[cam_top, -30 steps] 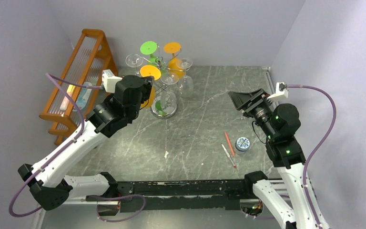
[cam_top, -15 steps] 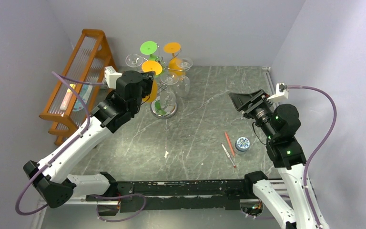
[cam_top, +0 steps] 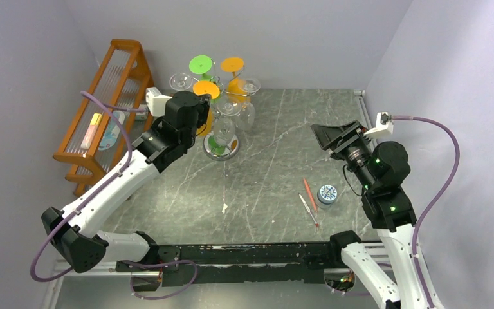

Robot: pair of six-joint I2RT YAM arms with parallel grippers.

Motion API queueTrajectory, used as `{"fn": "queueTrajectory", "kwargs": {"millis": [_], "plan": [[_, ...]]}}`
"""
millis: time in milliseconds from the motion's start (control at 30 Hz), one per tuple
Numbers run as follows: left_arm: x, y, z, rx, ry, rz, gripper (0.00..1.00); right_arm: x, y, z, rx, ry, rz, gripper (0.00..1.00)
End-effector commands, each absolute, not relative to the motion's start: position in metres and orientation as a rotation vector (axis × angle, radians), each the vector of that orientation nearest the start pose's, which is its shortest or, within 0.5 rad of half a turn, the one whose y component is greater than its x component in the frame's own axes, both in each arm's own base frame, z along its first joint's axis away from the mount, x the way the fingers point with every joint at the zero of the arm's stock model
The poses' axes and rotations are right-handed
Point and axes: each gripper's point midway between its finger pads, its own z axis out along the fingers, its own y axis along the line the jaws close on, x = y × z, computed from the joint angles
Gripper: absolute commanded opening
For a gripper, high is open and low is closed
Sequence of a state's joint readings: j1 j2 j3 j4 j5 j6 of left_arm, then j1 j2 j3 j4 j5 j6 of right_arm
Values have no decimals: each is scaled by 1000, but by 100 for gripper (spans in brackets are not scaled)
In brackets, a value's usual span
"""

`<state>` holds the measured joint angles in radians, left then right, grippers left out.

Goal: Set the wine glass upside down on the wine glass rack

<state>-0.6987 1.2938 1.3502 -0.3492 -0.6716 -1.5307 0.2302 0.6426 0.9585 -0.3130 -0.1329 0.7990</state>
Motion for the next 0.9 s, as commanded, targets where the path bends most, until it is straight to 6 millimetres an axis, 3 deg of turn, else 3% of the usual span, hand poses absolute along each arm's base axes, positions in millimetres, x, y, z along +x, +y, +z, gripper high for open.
{"fn": "queueTrajectory", "kwargs": {"millis": [0, 467, 867], "plan": [[365, -182, 399, -1236, 1371, -943, 5, 244, 110, 385, 345, 1585, 892, 56], [371, -162, 398, -1303, 1356, -900, 5, 243, 110, 391, 341, 1569, 897, 56], [359, -150, 399, -1303, 1374, -897, 5, 241, 117, 388, 340, 1574, 952, 56]]}}
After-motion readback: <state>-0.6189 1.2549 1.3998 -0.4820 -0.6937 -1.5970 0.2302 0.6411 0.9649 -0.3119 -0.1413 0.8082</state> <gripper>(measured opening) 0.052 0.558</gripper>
